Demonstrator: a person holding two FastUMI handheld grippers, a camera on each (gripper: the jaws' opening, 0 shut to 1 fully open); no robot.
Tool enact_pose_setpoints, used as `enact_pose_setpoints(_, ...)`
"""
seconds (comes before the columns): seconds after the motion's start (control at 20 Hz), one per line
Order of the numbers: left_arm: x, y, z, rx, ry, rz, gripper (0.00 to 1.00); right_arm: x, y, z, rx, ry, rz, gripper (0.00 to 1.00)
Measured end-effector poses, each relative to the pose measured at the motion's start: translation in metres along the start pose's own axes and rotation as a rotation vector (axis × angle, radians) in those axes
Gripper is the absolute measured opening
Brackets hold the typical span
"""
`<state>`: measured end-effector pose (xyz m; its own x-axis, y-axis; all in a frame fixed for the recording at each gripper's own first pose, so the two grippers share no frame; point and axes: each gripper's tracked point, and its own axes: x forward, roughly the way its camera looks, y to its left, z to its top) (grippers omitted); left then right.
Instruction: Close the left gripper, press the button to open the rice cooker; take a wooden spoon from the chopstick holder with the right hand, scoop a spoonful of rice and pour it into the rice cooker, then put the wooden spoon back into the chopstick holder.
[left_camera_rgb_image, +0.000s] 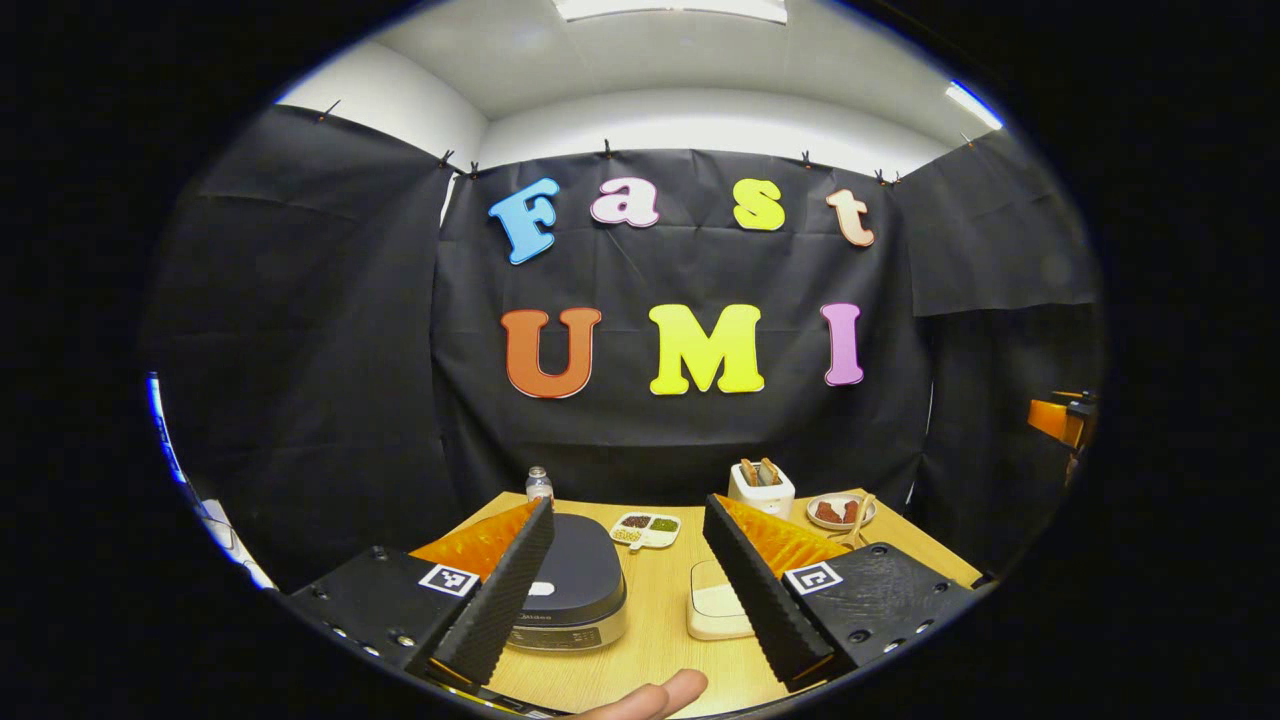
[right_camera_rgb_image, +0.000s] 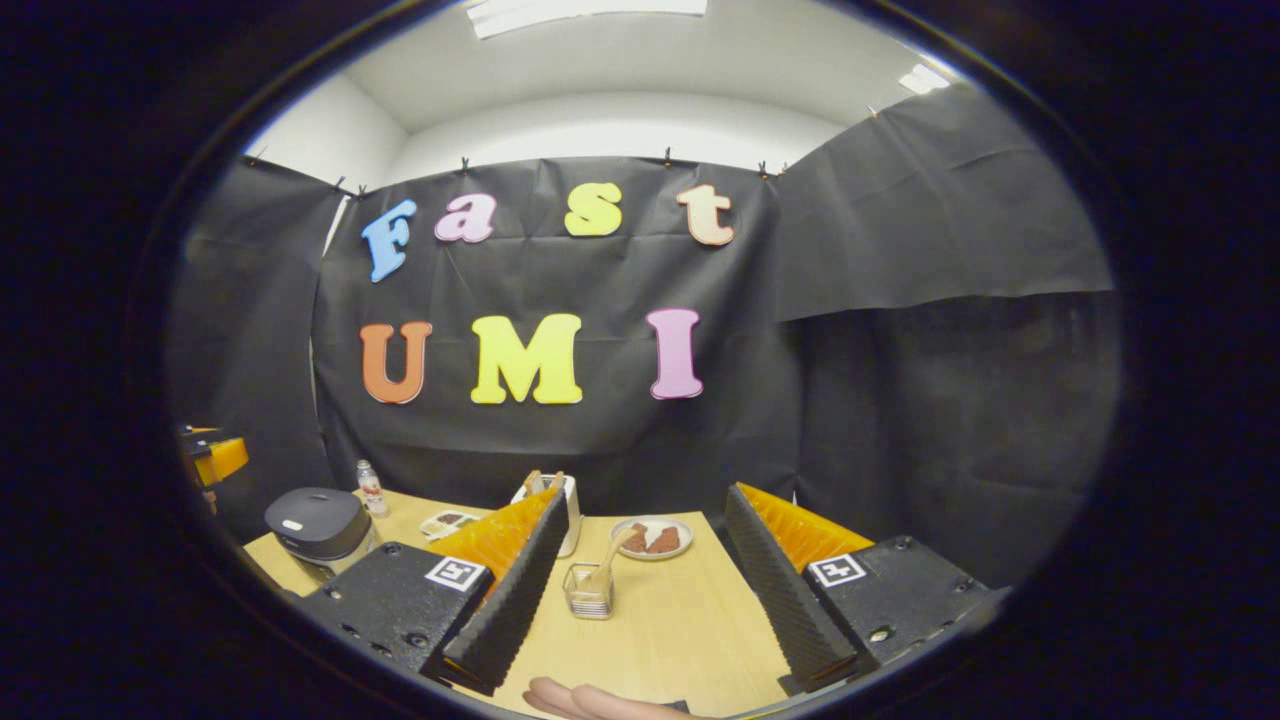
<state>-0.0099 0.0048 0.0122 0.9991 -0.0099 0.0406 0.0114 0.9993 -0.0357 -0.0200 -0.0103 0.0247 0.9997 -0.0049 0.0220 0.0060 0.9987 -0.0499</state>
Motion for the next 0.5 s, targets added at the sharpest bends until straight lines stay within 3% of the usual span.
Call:
enact_pose_setpoints(0.15,0.002,0.014,-0.001,0.017,-0.01,0.024,0.95,0.006,-0.001,-0.005,0.015,0.015,-0.006,1.0)
enact_pose_setpoints(0.2,0.004,0.02,-0.002,0.019,-0.009,0.037,0.89,0.007,-0.002,-0.008,0.021,0.02,-0.004,0.98)
enact_pose_setpoints(0.25,0.008,0.022,-0.006,0.017,-0.001,0.035,0.89,0.008,-0.001,-0.01,0.027,0.025,0.003,0.98)
enact_pose_setpoints(0.3,0.01,0.023,-0.009,0.014,0.007,0.028,1.0,0.008,0.002,-0.014,0.039,0.04,0.021,1.0)
enact_pose_setpoints(0.4,0.015,0.024,-0.019,0.022,0.033,-0.012,0.8,0.005,0.015,-0.021,0.059,0.064,0.075,1.0)
enact_pose_setpoints(0.5,0.021,0.032,-0.028,0.033,0.057,-0.018,0.54,0.002,0.018,-0.022,0.054,0.057,0.091,1.0)
